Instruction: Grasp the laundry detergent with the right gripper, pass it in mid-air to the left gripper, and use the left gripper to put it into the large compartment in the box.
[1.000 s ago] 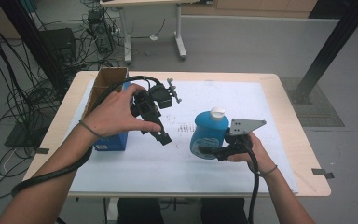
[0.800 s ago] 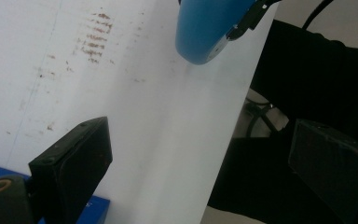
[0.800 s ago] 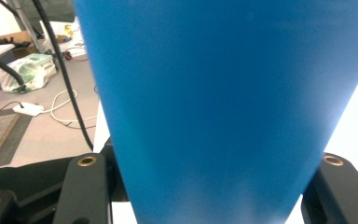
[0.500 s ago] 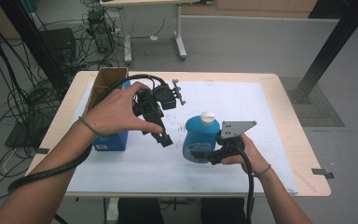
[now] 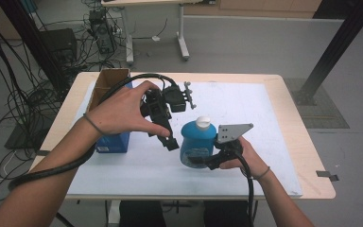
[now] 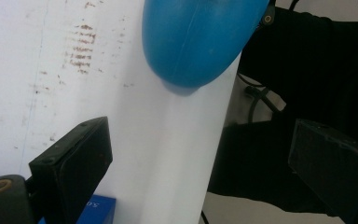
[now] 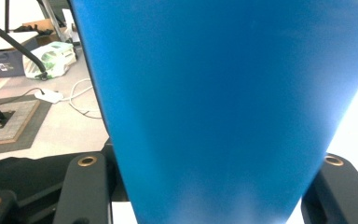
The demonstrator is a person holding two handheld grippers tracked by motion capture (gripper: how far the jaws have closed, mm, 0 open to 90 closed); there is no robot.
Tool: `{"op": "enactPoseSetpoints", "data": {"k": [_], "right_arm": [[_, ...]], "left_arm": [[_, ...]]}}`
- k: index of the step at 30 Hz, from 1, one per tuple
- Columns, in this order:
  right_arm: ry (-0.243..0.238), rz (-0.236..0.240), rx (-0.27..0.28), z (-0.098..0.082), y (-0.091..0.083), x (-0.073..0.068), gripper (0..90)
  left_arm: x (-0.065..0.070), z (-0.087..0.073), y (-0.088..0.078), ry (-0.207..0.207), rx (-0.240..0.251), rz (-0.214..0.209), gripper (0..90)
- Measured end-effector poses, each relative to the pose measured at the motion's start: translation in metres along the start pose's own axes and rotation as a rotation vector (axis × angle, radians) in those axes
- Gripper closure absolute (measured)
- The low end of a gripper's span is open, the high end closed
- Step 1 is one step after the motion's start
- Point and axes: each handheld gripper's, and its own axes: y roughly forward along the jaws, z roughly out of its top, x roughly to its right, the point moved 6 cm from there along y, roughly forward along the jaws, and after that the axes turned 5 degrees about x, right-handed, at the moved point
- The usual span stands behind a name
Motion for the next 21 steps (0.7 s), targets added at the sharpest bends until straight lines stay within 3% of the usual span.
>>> {"op": "enactPoseSetpoints", "data": {"k": [21], "right_arm": [[-0.023, 0.057, -0.023, 0.006, 0.016, -0.003, 40.8]], "left_arm": [[0.011, 0.035, 0.015, 0.093, -0.055, -0.011, 6.3]]}}
